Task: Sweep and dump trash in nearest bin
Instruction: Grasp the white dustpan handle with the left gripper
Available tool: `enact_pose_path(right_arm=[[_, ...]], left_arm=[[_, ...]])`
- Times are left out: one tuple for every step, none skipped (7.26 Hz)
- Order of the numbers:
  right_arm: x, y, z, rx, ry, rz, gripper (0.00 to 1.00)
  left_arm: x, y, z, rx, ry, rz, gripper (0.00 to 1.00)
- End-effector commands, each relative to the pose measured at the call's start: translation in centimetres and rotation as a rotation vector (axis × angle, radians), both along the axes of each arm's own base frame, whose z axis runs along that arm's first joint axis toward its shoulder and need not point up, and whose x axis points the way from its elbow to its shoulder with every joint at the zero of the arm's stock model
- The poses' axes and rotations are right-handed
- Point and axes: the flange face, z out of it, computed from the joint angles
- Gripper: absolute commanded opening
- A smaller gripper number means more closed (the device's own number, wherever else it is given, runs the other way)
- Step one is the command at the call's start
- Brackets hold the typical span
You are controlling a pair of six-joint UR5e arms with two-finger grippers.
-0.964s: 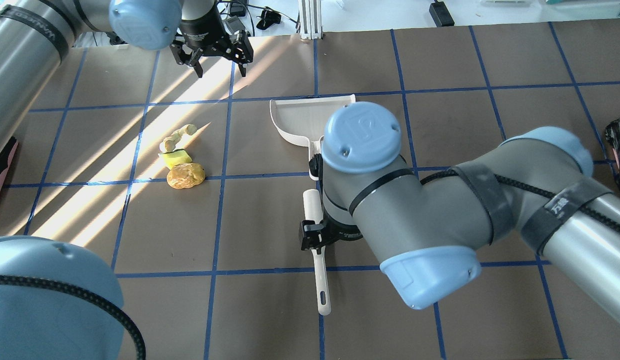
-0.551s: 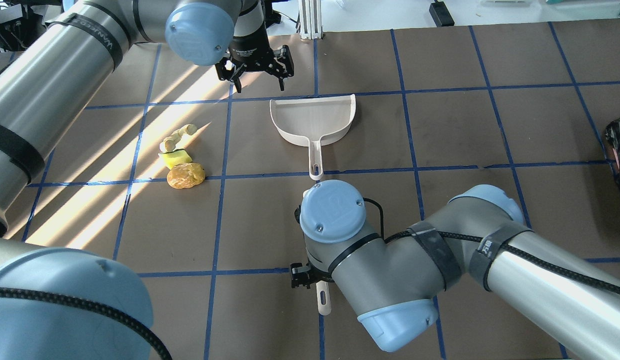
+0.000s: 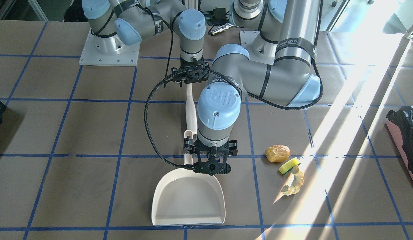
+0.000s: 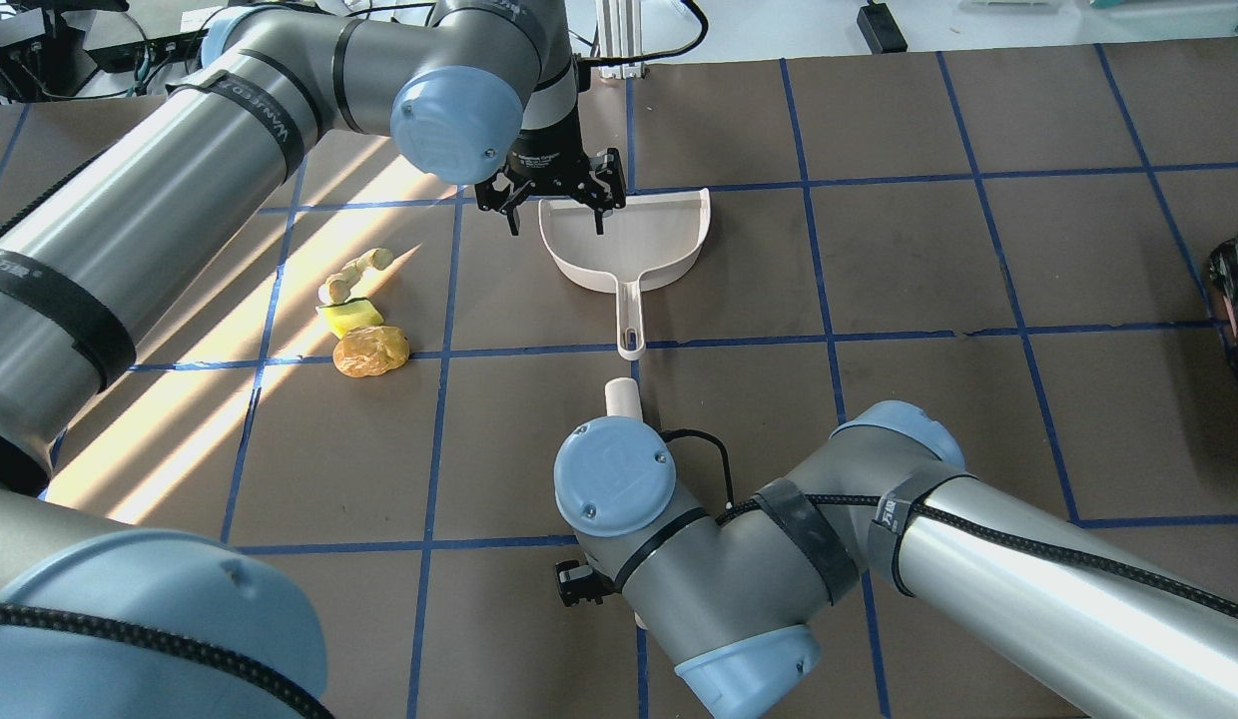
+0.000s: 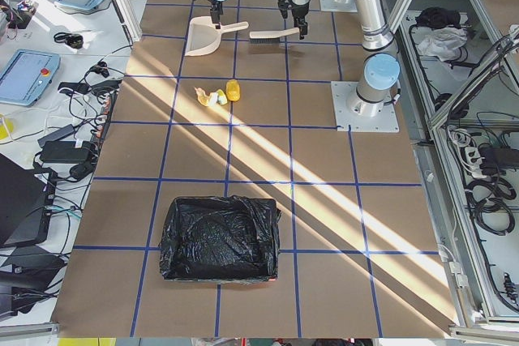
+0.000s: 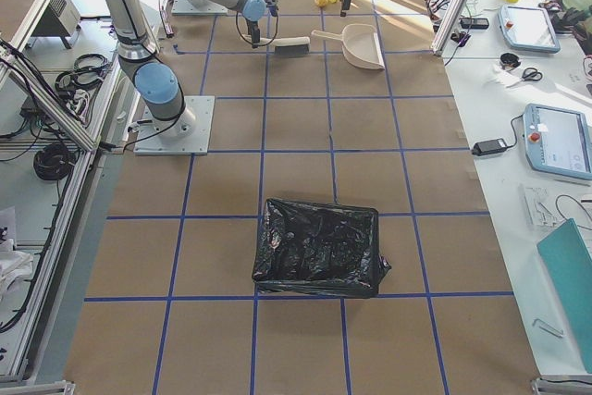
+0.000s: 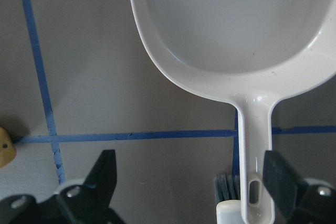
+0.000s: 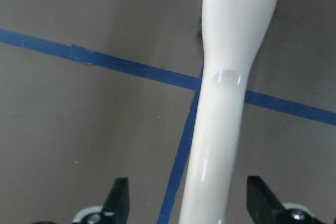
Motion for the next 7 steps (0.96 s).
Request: enact_pose_path(right_arm=[[-0.2, -0.1, 0.1, -0.010, 0.018, -0.006, 0.72], [-0.5, -0.2, 0.4, -0.021, 0.038, -0.017, 0.72], [-0.6, -0.2, 0.7, -0.027, 0.033, -0.024, 0.70], [-0.6, -0.2, 0.7, -0.028, 0.034, -0.031, 0.61], [-0.6, -0.3, 0.8, -0.028, 0.034, -0.033, 0.46], [-0.6, -0.3, 0.8, -0.027, 0.035, -0.036, 0.27], [-0.6, -0.3, 0.7, -0.025, 0.036, -0.039, 0.11]], left_arm=[[-1.0, 1.6, -2.0, 0.008, 0.039, -0.022, 1.00], [-1.2, 2.0, -2.6, 0.006, 0.040, -0.037, 1.00], [-1.8, 2.3, -3.7, 0.014, 0.038, -0.043, 1.00], [-3.0, 2.8, -3.8, 0.004, 0.041, -0.066, 1.00], [-3.5, 3.2, -4.0, 0.008, 0.042, -0.075, 1.00], [-3.6, 3.5, -4.3, 0.011, 0.040, -0.092, 1.00], [-3.5, 3.8, -5.6, 0.033, 0.034, -0.110, 0.98]])
